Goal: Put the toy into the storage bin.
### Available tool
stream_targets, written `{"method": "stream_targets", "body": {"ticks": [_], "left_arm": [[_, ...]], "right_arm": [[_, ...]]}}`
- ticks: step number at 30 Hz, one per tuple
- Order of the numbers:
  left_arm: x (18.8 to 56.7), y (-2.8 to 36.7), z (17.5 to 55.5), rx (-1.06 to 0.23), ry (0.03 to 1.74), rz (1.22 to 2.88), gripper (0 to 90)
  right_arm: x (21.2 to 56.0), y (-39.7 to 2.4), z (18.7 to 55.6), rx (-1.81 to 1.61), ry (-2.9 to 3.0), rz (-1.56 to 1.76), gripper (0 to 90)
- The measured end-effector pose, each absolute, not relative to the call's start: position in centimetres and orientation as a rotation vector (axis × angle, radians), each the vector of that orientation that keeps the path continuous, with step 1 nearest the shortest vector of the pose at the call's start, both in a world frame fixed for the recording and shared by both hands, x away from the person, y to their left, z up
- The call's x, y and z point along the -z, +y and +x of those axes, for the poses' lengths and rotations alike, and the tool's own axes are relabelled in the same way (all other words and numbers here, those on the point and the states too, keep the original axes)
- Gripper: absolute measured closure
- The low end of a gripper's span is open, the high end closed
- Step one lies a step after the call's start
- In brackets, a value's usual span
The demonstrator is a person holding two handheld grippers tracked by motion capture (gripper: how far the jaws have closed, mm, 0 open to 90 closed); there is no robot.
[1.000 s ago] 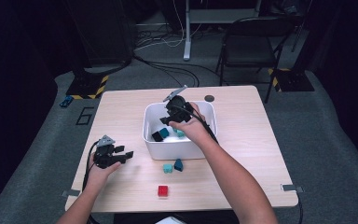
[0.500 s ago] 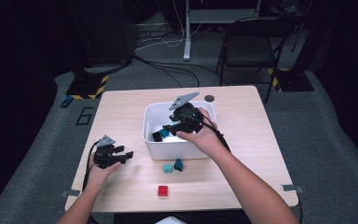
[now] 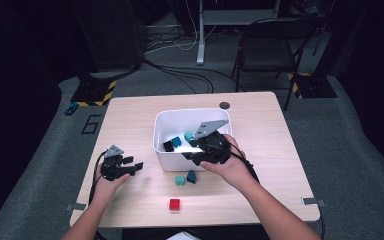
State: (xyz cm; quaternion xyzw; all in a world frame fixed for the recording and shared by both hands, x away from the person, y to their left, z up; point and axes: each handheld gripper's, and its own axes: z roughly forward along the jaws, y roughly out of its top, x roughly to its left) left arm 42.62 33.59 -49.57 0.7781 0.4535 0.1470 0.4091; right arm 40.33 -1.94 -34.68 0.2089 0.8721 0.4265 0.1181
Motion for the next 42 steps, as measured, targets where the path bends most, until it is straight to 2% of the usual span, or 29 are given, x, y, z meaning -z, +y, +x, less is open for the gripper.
{"method": "stream_targets", "body": {"ticks": [9,17,29,42], "left_arm": [[49.6,33.6,42.7,-0.370,1.141,1.964,41.3],[49.6,33.7,42.6,-0.371,1.142,1.964,41.4],[49.6,33.7,42.6,-0.371,1.147,1.958,41.3],[49.6,33.7,42.6,-0.371,1.145,1.958,41.3]], "right_arm": [[37.4,-2.3,39.2,-1.261,2.554,0.627,52.6],[41.2,-2.0,38.7,-1.204,2.565,0.650,52.6],[46.4,-2.0,40.0,-1.150,2.599,0.747,51.0],[48.8,-0.9,40.7,-1.064,2.611,0.742,49.0]]}}
